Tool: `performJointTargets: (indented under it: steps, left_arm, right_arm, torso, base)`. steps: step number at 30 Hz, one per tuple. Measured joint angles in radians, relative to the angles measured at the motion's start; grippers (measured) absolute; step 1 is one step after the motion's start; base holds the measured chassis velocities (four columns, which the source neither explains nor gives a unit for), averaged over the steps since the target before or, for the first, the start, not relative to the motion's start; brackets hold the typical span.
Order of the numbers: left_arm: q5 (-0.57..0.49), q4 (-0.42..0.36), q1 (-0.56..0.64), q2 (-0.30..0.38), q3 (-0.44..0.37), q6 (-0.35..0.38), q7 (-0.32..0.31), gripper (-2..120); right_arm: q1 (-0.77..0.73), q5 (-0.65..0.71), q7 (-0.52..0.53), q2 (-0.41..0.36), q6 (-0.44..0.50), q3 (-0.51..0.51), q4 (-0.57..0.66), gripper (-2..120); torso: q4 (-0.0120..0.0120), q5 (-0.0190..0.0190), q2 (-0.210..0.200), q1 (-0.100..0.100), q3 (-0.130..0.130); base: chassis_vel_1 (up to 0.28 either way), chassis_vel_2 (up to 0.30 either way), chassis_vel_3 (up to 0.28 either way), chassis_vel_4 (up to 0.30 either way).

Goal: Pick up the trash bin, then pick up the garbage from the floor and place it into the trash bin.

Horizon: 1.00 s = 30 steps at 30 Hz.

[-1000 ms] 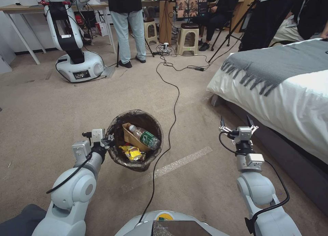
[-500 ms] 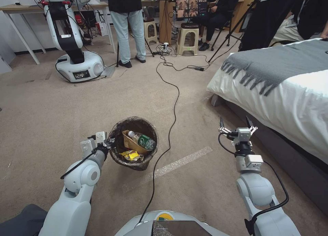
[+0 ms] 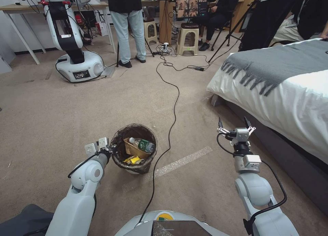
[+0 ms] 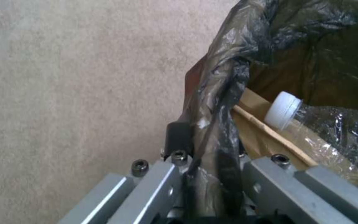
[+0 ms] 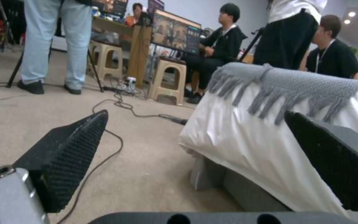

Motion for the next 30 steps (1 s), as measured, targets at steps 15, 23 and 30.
performJointTargets:
  steps: [15, 23, 30]
  left_arm:
    - [-0.004, 0.044, -0.012, -0.003, 0.002, -0.001, 0.005, 3]
    - [-0.003, 0.055, -0.022, 0.001, 0.003, -0.001, 0.017, 29]
    - [0.061, 0.039, -0.021, 0.006, -0.006, -0.001, 0.037, 57]
  right_arm:
    - [0.001, -0.001, 0.001, -0.001, 0.001, 0.002, -0.006, 100]
    - [0.002, -0.002, 0.001, -0.001, 0.001, 0.002, -0.012, 100]
    - [0.006, -0.002, 0.002, -0.002, 0.001, 0.002, -0.015, 100]
  torso:
    - [0.0000, 0.0001, 0.000, 0.000, 0.000]
    - [-0.0001, 0.0001, 0.000, 0.000, 0.000]
    - [0.0000, 0.0001, 0.000, 0.000, 0.000]
  base:
    - [0.000, 0.000, 0.000, 0.000]
    - [0.000, 0.000, 0.000, 0.000]
    - [0.000, 0.000, 0.000, 0.000]
